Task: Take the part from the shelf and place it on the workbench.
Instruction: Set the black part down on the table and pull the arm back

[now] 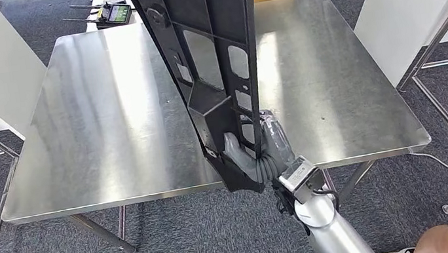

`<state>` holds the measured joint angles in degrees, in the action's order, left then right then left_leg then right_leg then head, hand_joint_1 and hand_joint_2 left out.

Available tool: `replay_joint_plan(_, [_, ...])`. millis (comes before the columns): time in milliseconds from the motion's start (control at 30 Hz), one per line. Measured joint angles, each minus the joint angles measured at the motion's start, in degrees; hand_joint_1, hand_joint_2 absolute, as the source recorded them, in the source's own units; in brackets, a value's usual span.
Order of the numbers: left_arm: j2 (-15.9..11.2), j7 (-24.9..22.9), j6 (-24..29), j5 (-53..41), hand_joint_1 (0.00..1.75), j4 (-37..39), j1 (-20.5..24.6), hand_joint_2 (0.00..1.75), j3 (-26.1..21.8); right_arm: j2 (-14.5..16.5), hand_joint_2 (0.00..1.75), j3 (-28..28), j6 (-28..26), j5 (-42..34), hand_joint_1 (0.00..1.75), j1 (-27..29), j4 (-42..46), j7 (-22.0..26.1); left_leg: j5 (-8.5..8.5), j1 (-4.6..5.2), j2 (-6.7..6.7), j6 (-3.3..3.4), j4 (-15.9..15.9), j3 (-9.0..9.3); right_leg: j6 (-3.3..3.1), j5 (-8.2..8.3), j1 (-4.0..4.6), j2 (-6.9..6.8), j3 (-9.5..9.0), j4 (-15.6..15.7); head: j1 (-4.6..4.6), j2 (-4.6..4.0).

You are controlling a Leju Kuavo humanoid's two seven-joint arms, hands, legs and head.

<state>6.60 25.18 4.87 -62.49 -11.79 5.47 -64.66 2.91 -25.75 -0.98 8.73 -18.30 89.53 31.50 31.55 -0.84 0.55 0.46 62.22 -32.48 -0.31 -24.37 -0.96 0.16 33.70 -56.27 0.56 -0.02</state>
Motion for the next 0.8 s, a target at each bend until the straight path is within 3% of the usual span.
replay_joint_plan(67, [0.04, 0.0, 0.0, -0.02, 0.0, 0.01, -0.06, 1.75, 0.01, 0.05, 1.75, 0.01, 0.0, 0.0, 1.75, 0.02, -0.02, 0.0, 2.77, -0.27, -0.11, -0.6, 7.66, -4.54, -0.55, -0.64, 0.06, -0.03, -0.67, 0.0, 0.05, 0.0])
replay_joint_plan(100, [0.03, 0.0, 0.0, -0.02, 0.0, 0.01, -0.11, 1.75, 0.01, 0.07, 1.75, 0.0, 0.0, 0.01, 1.75, 0.09, -0.04, 0.0, 3.25, -0.4, -0.14, -0.84, 10.53, -6.68, -0.61, -0.97, 0.08, 0.0, -1.01, -0.01, 0.04, 0.0])
replay_joint_plan(167, [-0.02, 0.0, 0.0, -0.02, 0.0, 0.01, -0.17, 1.75, 0.01, 0.08, 1.75, 0.0, 0.0, 0.03, 1.75, 0.2, -0.09, 0.0, 0.69, -0.64, -0.26, -1.11, 10.44, -8.36, -0.42, -1.74, 0.02, 0.15, -1.91, -0.03, 0.08, 0.01])
replay_joint_plan(233, [-0.1, 0.0, -0.03, -0.05, 0.0, 0.01, -0.18, 1.75, 0.02, 0.11, 1.75, 0.01, -0.01, 0.1, 1.75, 0.19, -0.11, 0.0, -4.82, -0.84, -0.42, -0.97, 2.98, -6.03, 0.02, -2.66, -0.04, 0.28, -3.05, -0.02, 0.09, 0.0])
replay_joint_plan(300, [-0.15, 0.02, -0.13, -0.16, 0.0, 0.02, -0.13, 1.75, 0.04, 0.15, 1.75, 0.01, -0.05, 0.3, 1.75, 0.09, -0.14, -0.01, -7.42, -0.64, -0.44, -0.43, -3.08, -3.57, 0.72, -3.5, 0.26, 0.33, -3.74, -0.08, 0.07, 0.0])
replay_joint_plan(400, [-0.17, 0.04, -0.2, -0.55, 0.0, 0.03, -0.03, 1.75, 0.09, 0.26, 1.75, -0.01, -0.17, 0.86, 1.75, 0.02, -0.14, -0.05, -6.86, -0.14, -0.34, 0.77, -4.27, -2.95, 1.76, -4.13, 0.47, 0.29, -3.81, 0.08, 0.03, 0.01])
replay_joint_plan(467, [-0.14, 0.04, -0.22, -0.7, 0.0, 0.03, 0.02, 1.75, 0.14, 0.33, 1.75, -0.01, -0.2, 1.22, 1.75, -0.08, -0.12, -0.09, -6.72, -0.16, -0.35, 1.68, -4.92, -2.18, 2.18, -5.01, 0.44, 0.16, -3.04, -1.73, -0.04, 0.01])
replay_joint_plan(533, [-0.11, -0.13, -0.28, -0.78, 0.0, 0.02, 0.23, 1.75, 0.24, 0.34, 1.75, -0.06, -0.82, 2.97, 1.75, -0.39, -0.33, -0.66, -6.33, -0.14, -0.37, 2.5, -5.32, -1.34, 2.04, -7.13, 0.32, 0.09, 0.52, -8.29, -0.11, 0.01])
replay_joint_plan(600, [-0.12, -0.68, -0.4, -0.93, 0.0, 0.01, 0.51, 1.75, 0.33, 0.63, 1.75, -0.81, -2.99, 9.26, 1.75, -2.2, -1.93, -2.96, -5.77, -0.05, -0.38, 2.87, -5.32, -0.83, 1.98, -8.97, 0.25, 0.09, 5.67, -15.99, -0.17, 0.01])
replay_joint_plan(633, [-0.11, -0.99, -0.46, -1.02, 0.0, 0.01, 0.66, 1.75, 0.37, 1.09, 1.75, -1.52, -4.53, 14.08, 1.75, -4.1, -3.63, -4.67, -5.47, 0.0, -0.4, 2.84, -5.3, -0.52, 2.27, -8.72, 0.22, 0.08, 7.34, -17.62, -0.2, 0.01])
replay_joint_plan(667, [-0.09, -1.26, -0.51, -1.13, 0.0, 0.02, 0.85, 1.75, 0.4, 1.82, 1.75, -2.45, -6.16, 19.24, 1.75, -6.54, -5.91, -6.31, -5.15, 0.03, -0.42, 2.71, -5.28, -0.12, 2.76, -7.38, 0.2, 0.07, 7.8, -16.86, -0.21, 0.01])
replay_joint_plan(733, [0.05, -1.51, -0.58, -1.32, 0.0, 0.03, 1.28, 1.75, 0.47, 3.64, 1.75, -4.37, -9.37, 28.04, 1.75, -11.46, -10.82, -8.78, -4.44, 0.04, -0.4, 2.35, -5.25, 0.75, 3.79, -3.08, 0.07, 0.01, 5.91, -10.38, -0.22, 0.01])
replay_joint_plan(800, [0.26, -1.58, -0.62, -1.61, 0.0, 0.03, 1.66, 1.75, 0.51, 5.58, 1.75, -6.22, -12.47, 34.68, 1.75, -16.07, -16.01, -10.75, -3.57, 0.34, -0.13, 1.75, -4.99, 1.36, 3.72, 0.06, 0.13, -0.03, 3.2, -3.68, -0.33, 0.01])
